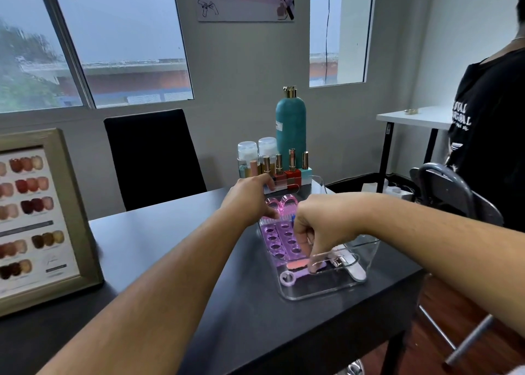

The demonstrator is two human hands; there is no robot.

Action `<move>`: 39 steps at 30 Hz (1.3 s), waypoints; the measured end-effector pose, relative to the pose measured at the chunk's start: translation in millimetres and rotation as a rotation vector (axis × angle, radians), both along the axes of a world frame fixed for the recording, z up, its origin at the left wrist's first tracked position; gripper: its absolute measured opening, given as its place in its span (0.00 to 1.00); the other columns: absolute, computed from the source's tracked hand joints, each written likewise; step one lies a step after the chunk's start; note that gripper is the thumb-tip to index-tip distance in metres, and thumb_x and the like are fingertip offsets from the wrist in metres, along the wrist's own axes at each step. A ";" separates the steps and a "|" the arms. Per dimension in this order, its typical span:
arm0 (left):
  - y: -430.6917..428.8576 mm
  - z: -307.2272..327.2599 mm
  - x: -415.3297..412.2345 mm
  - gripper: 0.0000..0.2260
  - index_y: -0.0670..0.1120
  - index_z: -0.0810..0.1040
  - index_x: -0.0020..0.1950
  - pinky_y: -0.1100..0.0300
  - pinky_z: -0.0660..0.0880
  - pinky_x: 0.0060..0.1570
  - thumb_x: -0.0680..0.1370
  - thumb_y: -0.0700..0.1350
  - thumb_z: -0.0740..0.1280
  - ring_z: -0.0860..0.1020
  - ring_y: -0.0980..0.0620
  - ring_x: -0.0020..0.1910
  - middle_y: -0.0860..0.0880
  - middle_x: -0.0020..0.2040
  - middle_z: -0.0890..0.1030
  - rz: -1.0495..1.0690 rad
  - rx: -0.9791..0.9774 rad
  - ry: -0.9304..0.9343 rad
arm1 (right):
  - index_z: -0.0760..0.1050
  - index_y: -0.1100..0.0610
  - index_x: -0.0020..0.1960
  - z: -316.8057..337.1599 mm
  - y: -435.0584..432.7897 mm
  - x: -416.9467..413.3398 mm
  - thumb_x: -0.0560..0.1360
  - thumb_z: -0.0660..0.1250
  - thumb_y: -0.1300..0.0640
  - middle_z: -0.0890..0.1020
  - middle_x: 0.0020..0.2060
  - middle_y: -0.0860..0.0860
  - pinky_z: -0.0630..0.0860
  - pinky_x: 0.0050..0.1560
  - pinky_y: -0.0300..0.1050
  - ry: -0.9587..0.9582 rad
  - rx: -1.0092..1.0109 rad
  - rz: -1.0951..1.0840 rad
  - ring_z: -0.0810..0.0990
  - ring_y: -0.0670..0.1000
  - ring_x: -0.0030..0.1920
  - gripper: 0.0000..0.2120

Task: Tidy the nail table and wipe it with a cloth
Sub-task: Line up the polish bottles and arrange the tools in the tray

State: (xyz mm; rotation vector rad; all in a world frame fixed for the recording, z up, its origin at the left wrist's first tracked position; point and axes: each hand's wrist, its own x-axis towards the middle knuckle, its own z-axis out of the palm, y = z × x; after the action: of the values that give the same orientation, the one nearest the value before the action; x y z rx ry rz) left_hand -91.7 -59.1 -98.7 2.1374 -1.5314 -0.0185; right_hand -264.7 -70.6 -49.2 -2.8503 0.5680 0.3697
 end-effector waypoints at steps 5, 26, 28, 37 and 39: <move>-0.8 -0.7 0.5 0.25 0.52 0.74 0.55 0.55 0.77 0.43 0.61 0.51 0.79 0.76 0.49 0.44 0.47 0.49 0.80 0.001 -0.008 -0.012 | 0.78 0.50 0.33 -4.0 3.5 0.9 0.64 0.78 0.51 0.77 0.25 0.42 0.71 0.31 0.35 0.008 -0.047 0.013 0.74 0.41 0.29 0.10; -4.0 -3.4 6.3 0.26 0.52 0.74 0.54 0.54 0.78 0.45 0.60 0.51 0.79 0.77 0.48 0.43 0.48 0.47 0.81 0.002 -0.021 -0.048 | 0.80 0.55 0.39 0.6 -7.4 -1.5 0.70 0.74 0.53 0.81 0.31 0.44 0.73 0.36 0.32 -0.136 0.014 -0.055 0.76 0.38 0.31 0.06; -4.7 -3.4 5.4 0.25 0.52 0.74 0.54 0.53 0.79 0.45 0.61 0.51 0.79 0.77 0.48 0.43 0.48 0.48 0.81 0.002 -0.017 -0.040 | 0.80 0.53 0.37 8.1 -18.6 -6.8 0.70 0.73 0.50 0.79 0.29 0.43 0.68 0.32 0.30 -0.240 -0.035 -0.113 0.74 0.36 0.27 0.07; 39.6 9.8 2.6 0.34 0.59 0.64 0.67 0.49 0.74 0.60 0.64 0.63 0.72 0.75 0.46 0.60 0.46 0.68 0.68 -0.025 -0.075 0.221 | 0.81 0.49 0.43 14.8 -46.2 -48.2 0.70 0.73 0.49 0.81 0.36 0.42 0.70 0.37 0.33 -0.479 -0.119 -0.368 0.78 0.40 0.39 0.05; 66.8 12.5 -3.5 0.34 0.62 0.66 0.65 0.54 0.74 0.57 0.61 0.67 0.70 0.73 0.48 0.63 0.49 0.70 0.65 -0.097 -0.059 0.296 | 0.81 0.48 0.45 12.9 -39.1 -58.4 0.69 0.73 0.47 0.82 0.41 0.43 0.73 0.45 0.36 -0.487 -0.067 -0.353 0.79 0.43 0.45 0.07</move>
State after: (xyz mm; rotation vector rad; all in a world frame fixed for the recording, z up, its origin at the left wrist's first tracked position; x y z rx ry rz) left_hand -95.2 7.7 -86.2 1.9132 -1.4397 -0.3054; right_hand -323.1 -109.7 -36.3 -2.6728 0.9583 -0.3960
